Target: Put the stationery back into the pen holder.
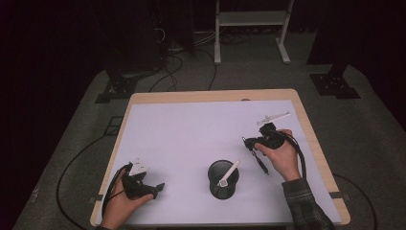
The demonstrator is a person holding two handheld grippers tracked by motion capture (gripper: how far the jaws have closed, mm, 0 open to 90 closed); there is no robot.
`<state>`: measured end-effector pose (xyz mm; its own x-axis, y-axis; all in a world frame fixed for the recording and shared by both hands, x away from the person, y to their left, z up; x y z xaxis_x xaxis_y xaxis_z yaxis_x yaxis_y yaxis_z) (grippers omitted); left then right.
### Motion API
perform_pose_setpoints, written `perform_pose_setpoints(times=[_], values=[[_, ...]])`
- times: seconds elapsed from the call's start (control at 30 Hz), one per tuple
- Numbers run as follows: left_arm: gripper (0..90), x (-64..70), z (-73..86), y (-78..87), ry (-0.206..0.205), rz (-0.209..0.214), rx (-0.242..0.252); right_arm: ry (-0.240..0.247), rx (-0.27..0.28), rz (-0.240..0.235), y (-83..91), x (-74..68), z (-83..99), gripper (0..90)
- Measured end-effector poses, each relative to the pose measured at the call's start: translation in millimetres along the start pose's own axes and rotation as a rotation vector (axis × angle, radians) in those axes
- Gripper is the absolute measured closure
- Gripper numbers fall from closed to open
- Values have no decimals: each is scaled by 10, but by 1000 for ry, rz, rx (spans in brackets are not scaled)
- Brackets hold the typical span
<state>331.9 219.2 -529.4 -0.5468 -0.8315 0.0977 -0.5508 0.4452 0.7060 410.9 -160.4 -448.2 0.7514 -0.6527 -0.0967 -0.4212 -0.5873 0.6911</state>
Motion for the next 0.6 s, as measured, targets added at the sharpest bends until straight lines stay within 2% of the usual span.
perform_pose_setpoints(times=[0.33,0.6], values=[[7,2,-1,-1,2,1,2,-6,112,-24,286,-65,-46,796],[7,0,-2,1,0,0,0,29,194,-39,500,-172,-159,796]])
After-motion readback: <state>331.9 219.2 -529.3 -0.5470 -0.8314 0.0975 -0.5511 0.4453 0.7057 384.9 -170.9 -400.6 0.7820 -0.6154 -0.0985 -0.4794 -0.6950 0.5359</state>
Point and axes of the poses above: each handheld gripper's, and its own axes: y roughly backward along the jaws, z roughly out of its underside, x roughly to its right, the point moved 7 cm from there along -y, roughly forward along the jaws, and after that the axes turned 9 degrees about y, right-handed, at the moved point
